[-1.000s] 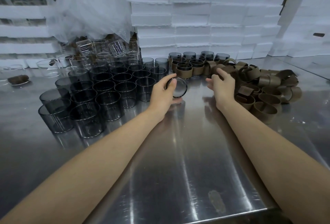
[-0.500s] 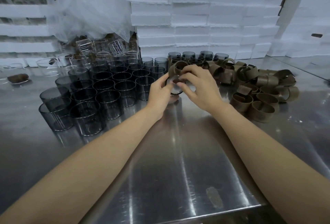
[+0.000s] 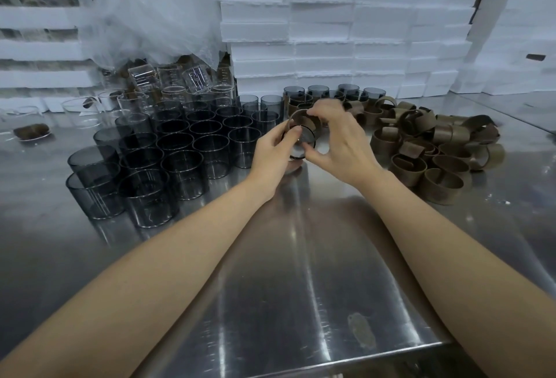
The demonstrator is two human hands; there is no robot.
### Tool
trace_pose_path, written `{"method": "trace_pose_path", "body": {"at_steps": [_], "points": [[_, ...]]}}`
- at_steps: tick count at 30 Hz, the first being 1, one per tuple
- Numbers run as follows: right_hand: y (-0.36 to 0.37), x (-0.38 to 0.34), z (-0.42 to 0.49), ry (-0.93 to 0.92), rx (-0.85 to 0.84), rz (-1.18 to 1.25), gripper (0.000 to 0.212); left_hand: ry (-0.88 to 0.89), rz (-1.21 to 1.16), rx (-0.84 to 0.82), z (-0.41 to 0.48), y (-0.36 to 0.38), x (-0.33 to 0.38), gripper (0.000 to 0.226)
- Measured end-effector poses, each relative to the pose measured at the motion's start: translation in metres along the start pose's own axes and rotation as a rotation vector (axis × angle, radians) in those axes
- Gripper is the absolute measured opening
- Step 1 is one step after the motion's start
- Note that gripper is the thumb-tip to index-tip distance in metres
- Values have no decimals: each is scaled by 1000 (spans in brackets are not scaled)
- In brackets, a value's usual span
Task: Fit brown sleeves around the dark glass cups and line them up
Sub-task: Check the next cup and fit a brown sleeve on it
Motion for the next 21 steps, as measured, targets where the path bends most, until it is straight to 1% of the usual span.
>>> {"method": "trace_pose_path", "body": {"at_steps": [2,5,7,10,12,14,21], "points": [[0,2,-1,23,-15,37,60,38,19,12,0,0,0,19],[1,5,-3,116,-86,150,50,57,32,22,-1,0,2,20],[3,5,-4,197,-64,241,40,47,37,31,-1,0,2,22],[5,5,-2,358,1,310,40,-9,62,40,-1,1,1,36],[7,5,-2,438,-8,348,35,-20,87,48,0,2,0,42],[9,4,-2,517,-16,392,31,-7,111,50,1,2,0,42],[9,-3,1,549,62,348,21,40,179,44,-1,2,3,40]]}}
Point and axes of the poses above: each hand's wrist, its own z-axis towards the middle knuckle, its own y-axis out of the palm, x = y × z, the point moved 1 cm from there along z, towards the middle knuckle, and after that the axes turned 1 degree about y, right-handed, at the moved point
